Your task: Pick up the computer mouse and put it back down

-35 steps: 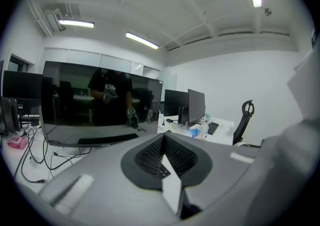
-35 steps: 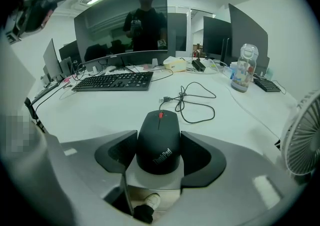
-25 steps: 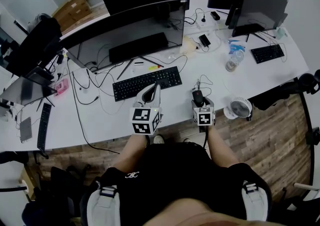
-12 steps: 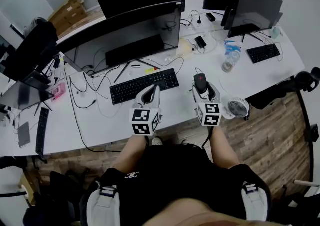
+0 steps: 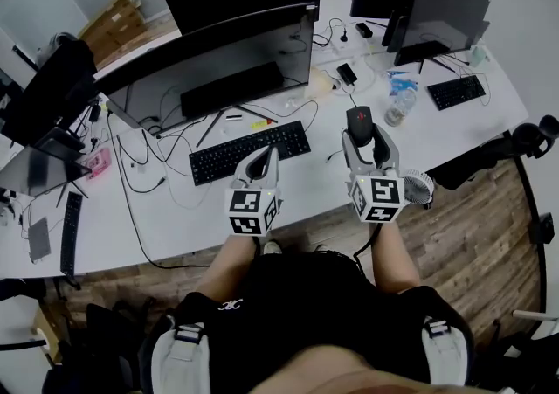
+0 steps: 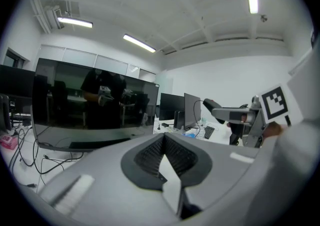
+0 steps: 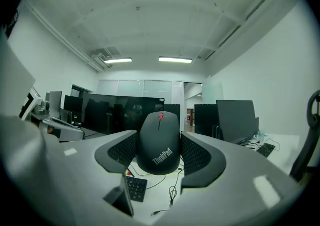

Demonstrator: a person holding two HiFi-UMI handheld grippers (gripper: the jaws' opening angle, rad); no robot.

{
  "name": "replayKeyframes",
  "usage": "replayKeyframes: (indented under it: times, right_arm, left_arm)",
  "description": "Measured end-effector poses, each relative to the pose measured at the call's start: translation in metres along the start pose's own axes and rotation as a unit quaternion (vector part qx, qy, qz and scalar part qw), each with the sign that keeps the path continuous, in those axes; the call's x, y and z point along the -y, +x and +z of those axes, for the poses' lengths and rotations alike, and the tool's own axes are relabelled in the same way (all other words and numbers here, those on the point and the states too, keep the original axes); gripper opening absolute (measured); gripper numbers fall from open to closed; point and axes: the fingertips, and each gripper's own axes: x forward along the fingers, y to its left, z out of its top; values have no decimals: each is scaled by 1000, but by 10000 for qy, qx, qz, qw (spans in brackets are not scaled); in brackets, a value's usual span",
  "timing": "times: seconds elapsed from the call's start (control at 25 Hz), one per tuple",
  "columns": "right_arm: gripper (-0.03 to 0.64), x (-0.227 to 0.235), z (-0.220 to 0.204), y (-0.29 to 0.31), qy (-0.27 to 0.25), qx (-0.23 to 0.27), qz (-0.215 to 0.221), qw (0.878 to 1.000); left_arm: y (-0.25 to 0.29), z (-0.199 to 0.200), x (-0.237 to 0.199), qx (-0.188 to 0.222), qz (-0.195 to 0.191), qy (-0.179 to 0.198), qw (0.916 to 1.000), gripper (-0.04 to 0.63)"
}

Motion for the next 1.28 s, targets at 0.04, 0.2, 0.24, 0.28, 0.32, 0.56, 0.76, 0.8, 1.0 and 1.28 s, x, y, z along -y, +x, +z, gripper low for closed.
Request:
replayKeyframes:
  times: [0.04, 0.2, 0.24, 0.28, 0.32, 0.56, 0.76, 0.8, 1.0, 1.28]
  right_arm:
    - [276, 0, 3, 0, -7, 27, -1, 10000]
    - [276, 0, 2, 2, -5, -2, -19, 10000]
    - [276, 0, 0, 3, 1, -30, -23, 10000]
    - [276, 0, -2, 4, 6, -58, -22, 10000]
    - [276, 0, -5, 5, 12, -87, -16, 10000]
    - [276, -7, -27, 12, 41, -345, 32, 9994]
    - [276, -11, -56, 20, 103, -647, 120, 9978]
    - [276, -13, -64, 22, 109, -735, 142, 9971]
    - [276, -21, -116, 27, 141, -1324, 237, 9908]
    - [276, -27, -187, 21, 174, -2135, 304, 9763]
  left_arm:
    - [1, 0, 0, 1, -5, -1, 10000, 52]
    - [3, 0, -1, -10, -30, -4, 10000, 52]
    - [3, 0, -1, -9, -32, 2, 10000, 52]
    - [3, 1, -1, -2, -31, 7, 10000, 52]
    - [3, 1, -2, 8, -27, 13, 10000, 52]
    - [-1, 0, -9, -12, 60, 11, 10000, 52]
    - [-6, -4, -15, -40, 164, 10, 9999, 52]
    - [-6, -5, -17, -56, 181, 6, 9998, 52]
    - [-11, -10, -20, -117, 248, -14, 9996, 52]
    - [-15, -13, -24, -152, 335, -19, 9993, 53]
